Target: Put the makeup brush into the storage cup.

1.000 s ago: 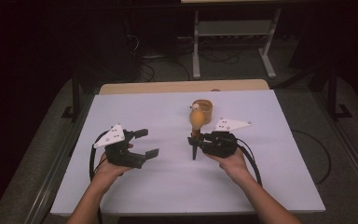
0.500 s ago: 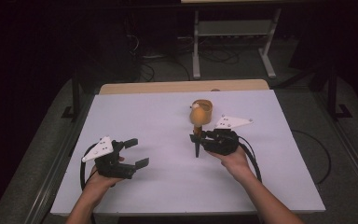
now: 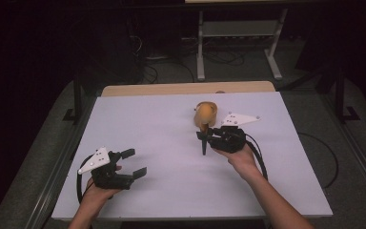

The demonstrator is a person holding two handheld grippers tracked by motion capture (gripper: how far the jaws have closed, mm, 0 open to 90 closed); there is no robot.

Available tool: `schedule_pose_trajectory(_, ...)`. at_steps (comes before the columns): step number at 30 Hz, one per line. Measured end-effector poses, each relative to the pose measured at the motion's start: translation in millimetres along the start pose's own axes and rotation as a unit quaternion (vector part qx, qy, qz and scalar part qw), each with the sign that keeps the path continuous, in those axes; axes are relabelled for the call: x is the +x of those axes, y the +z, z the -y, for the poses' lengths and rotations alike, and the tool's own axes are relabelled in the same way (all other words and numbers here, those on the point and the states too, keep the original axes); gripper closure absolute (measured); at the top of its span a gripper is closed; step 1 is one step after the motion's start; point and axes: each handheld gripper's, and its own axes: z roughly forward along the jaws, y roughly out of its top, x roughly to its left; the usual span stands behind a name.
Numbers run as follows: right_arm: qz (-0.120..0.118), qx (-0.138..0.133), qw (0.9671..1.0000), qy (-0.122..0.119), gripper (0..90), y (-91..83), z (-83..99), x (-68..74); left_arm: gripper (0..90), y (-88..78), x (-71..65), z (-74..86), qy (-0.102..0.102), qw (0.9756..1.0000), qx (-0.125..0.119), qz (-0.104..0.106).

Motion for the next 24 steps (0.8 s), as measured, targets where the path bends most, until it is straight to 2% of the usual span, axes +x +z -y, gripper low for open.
schedule_pose_trajectory(2,0.002,-0.001,1.0000,0.002,71.4,-0.2,-0.8,-1.0,13.2,-1.9,-0.6,0.9,-0.006,1.0000,-0.003,-0.004)
schedule_pose_trajectory(13,0.012,-0.007,0.9999,0.002,71.4,-2.6,-8.0,-12.2,12.4,-9.5,2.4,3.3,-0.009,0.9999,0.005,-0.012)
schedule_pose_trajectory(16,0.014,-0.009,0.9999,0.005,71.4,-1.4,-8.4,-14.2,12.4,-9.7,2.5,3.0,-0.016,0.9998,-0.001,-0.014)
schedule_pose_trajectory(24,0.026,-0.001,0.9996,0.011,71.4,0.2,-11.8,-21.8,12.4,-7.2,1.4,2.7,-0.006,0.9999,0.001,-0.010)
